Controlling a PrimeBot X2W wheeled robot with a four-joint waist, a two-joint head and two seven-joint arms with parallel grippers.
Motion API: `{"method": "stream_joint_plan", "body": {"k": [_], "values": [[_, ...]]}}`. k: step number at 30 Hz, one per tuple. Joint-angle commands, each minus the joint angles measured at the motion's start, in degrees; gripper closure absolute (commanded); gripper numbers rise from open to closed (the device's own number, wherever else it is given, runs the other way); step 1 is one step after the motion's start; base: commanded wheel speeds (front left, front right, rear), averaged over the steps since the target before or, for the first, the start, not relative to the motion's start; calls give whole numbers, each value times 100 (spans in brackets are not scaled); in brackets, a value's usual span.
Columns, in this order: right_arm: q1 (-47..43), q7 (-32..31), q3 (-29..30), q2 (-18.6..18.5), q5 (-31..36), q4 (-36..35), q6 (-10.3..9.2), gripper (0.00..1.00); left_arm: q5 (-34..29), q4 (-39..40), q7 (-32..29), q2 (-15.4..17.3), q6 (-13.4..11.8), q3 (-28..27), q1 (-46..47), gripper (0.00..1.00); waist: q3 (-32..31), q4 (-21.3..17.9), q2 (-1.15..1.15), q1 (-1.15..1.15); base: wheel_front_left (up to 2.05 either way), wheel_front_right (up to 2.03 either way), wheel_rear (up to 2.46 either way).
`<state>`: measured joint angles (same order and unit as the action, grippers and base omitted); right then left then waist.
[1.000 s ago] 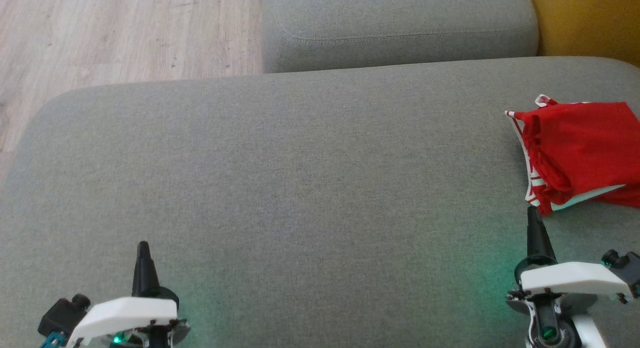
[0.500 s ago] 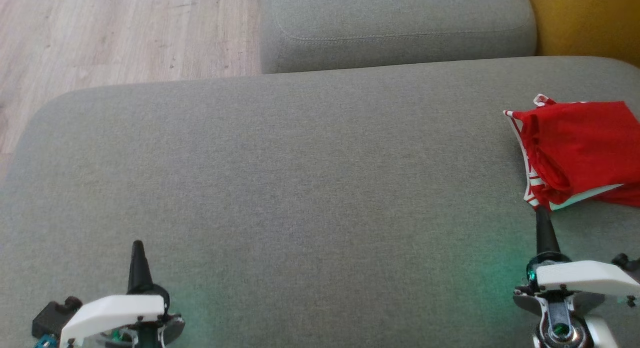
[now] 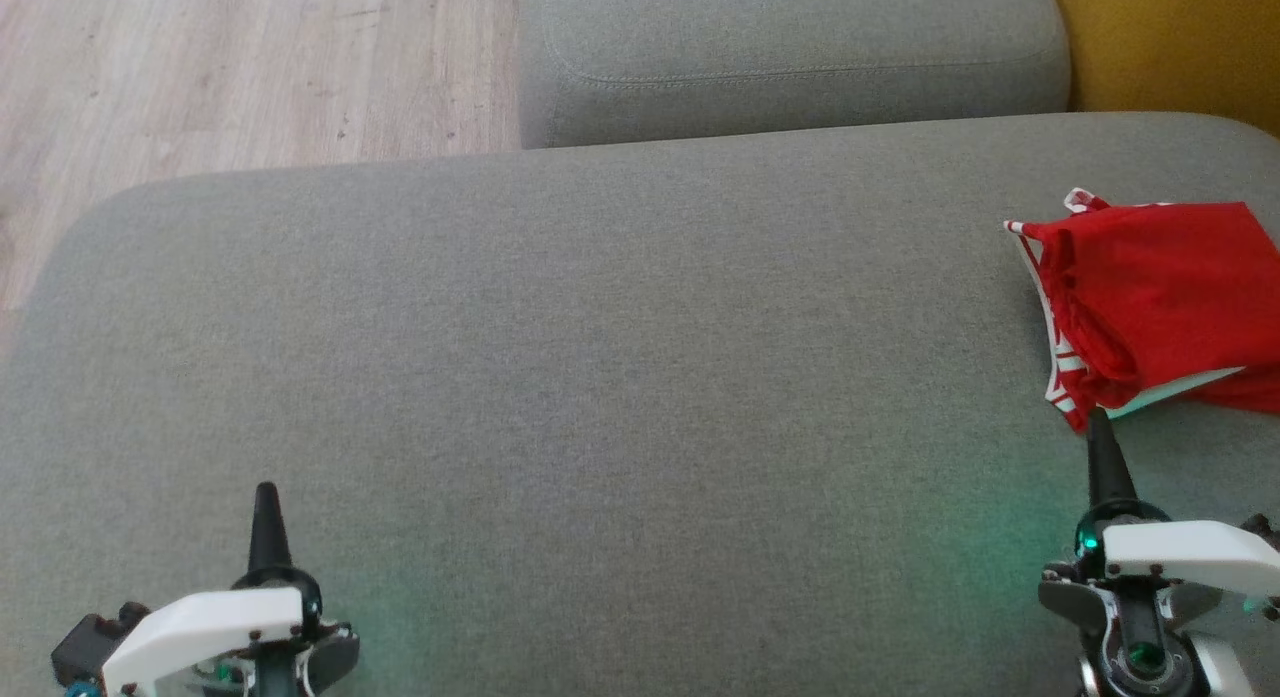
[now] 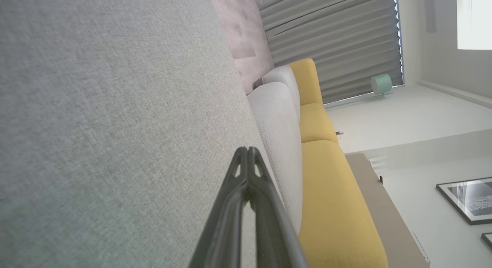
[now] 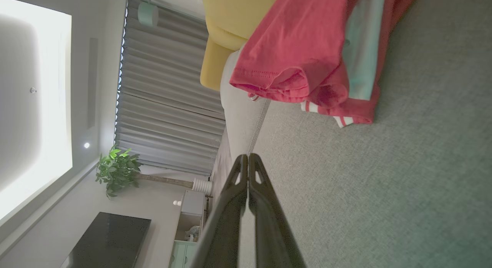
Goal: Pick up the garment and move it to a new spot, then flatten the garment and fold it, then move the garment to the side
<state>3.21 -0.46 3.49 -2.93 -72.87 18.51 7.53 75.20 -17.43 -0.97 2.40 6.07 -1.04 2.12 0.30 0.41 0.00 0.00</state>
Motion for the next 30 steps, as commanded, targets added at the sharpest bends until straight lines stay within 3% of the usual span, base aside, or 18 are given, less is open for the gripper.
{"method": "stream_joint_plan", "body": {"k": [1, 30], "values": [[287, -51, -49, -41, -192, -232, -3, 100, 155, 209, -44, 36, 58, -201, 331, 100, -1, -2, 0, 0, 0, 0, 0], [293, -519, 228, -34, -1816, -432, -4, 100, 1564, 325, -507, 47, 134, -517, 401, 100, -12, -38, 0, 0, 0, 0, 0]]}}
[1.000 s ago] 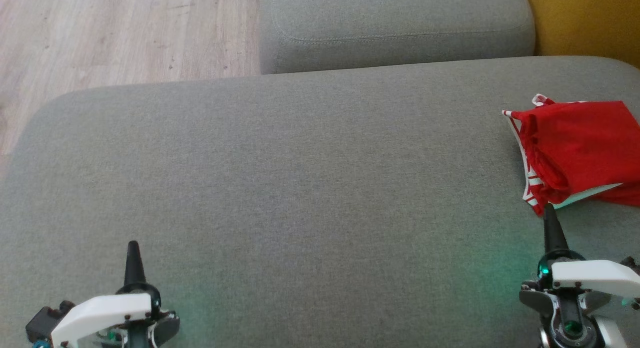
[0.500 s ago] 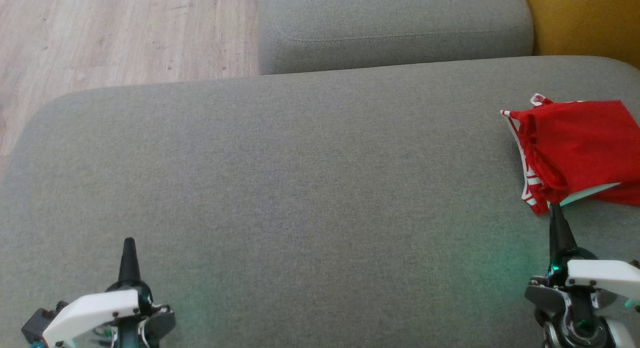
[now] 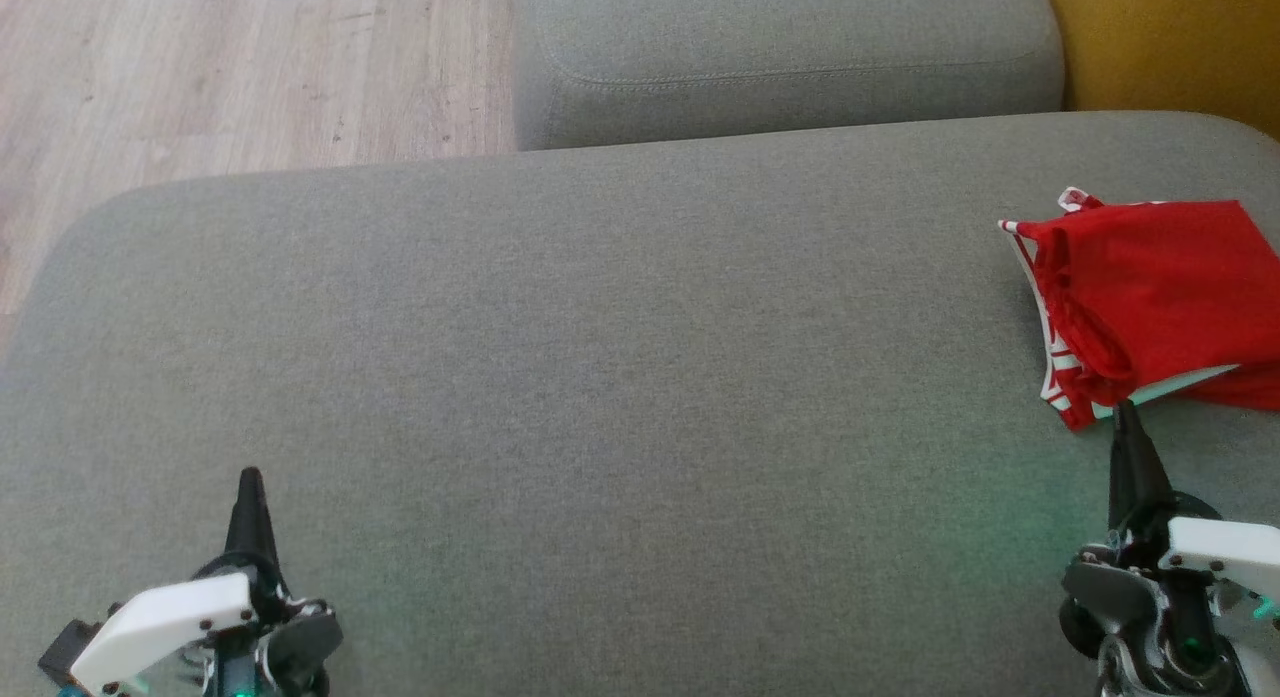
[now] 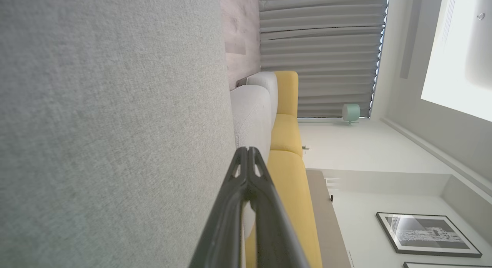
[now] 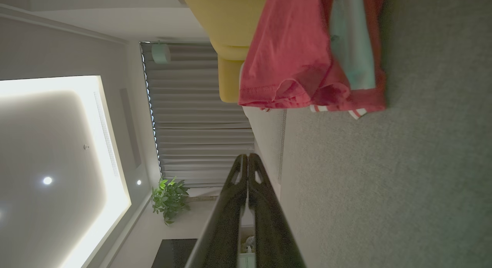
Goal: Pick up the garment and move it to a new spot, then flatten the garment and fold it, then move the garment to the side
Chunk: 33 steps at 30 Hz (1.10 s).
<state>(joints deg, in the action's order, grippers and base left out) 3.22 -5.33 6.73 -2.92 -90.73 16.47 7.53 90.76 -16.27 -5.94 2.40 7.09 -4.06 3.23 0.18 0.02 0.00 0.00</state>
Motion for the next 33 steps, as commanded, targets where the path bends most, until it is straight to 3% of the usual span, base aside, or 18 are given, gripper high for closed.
{"method": "stream_joint_plan", "body": {"k": [1, 33], "values": [[292, -65, -76, -34, -145, -243, -4, 100, 108, 217, -43, 47, 38, -237, 295, 100, 0, -1, 0, 0, 0, 0, 0], [294, -93, -49, -20, -166, -246, -4, 100, 142, 221, -54, 48, 40, -244, 297, 100, -1, -2, 0, 0, 0, 0, 0]]}}
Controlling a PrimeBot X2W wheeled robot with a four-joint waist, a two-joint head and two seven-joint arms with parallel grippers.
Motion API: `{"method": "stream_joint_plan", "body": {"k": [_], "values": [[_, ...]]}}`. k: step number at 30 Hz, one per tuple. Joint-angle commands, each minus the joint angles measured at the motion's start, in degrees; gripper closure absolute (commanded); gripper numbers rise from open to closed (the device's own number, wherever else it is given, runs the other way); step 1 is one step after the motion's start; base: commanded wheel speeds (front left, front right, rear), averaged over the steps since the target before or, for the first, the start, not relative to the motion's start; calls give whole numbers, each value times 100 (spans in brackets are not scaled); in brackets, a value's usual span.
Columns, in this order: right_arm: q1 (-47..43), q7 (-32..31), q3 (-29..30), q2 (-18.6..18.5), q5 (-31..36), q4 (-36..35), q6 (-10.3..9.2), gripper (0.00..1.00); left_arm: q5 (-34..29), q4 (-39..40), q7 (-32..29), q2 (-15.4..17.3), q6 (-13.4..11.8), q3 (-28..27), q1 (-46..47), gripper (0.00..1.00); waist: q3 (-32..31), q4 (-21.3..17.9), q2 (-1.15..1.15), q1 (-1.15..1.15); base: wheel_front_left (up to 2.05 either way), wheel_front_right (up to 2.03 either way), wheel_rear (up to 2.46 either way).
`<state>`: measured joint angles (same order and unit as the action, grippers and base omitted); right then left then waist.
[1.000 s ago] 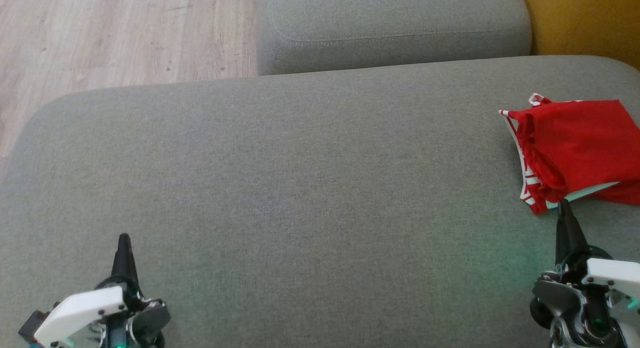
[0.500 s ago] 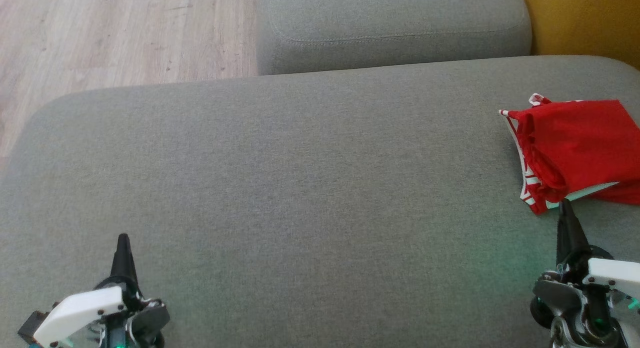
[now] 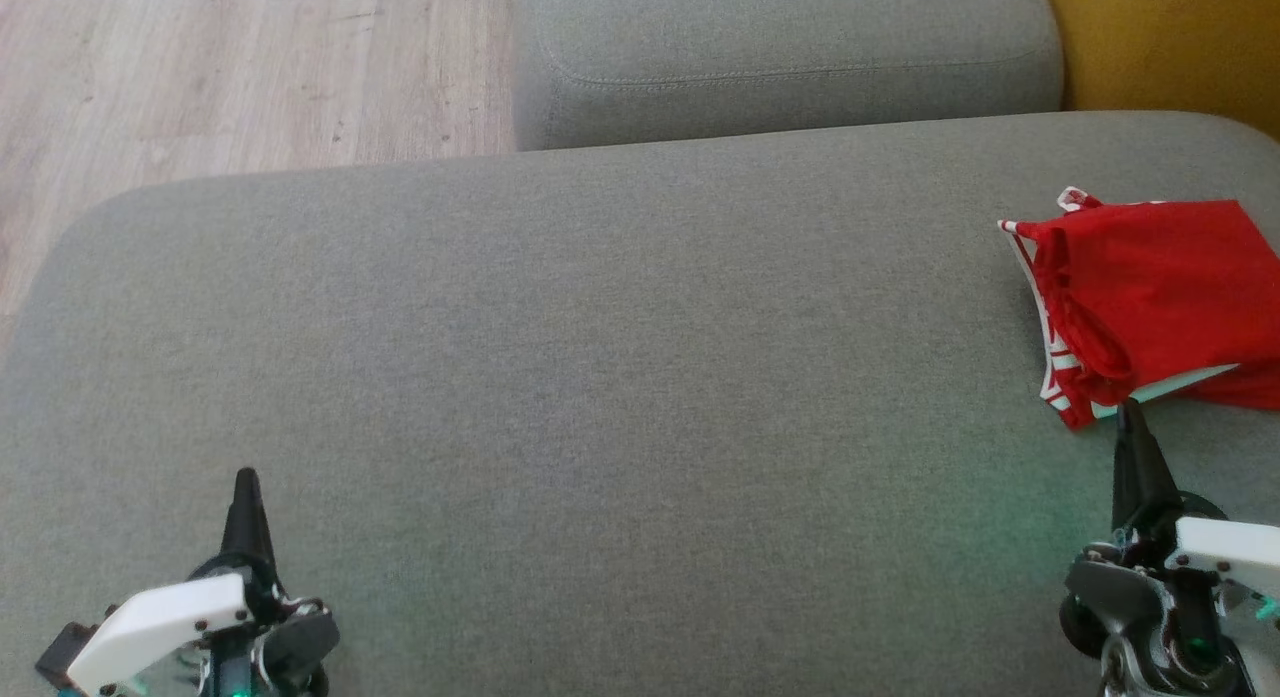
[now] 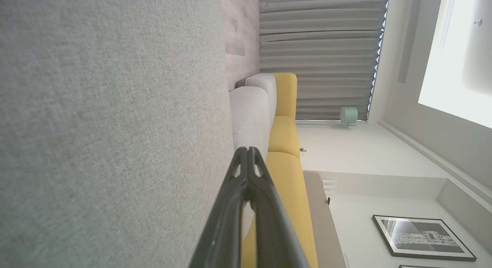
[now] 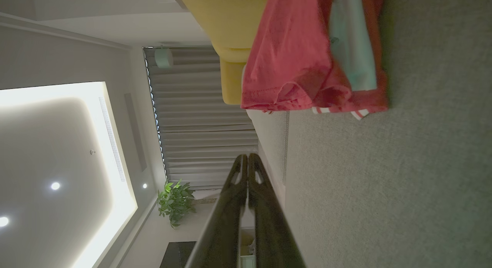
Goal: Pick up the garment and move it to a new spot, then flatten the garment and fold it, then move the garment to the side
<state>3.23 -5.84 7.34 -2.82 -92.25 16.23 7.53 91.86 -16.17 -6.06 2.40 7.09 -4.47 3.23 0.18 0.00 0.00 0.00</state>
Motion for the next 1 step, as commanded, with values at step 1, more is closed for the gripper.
{"method": "stream_joint_plan", "body": {"k": [1], "values": [[293, -43, -110, -29, -14, -222, -4, 100, 32, 211, -42, 48, 40, -204, 296, 100, 0, 0, 0, 0, 0, 0, 0]]}}
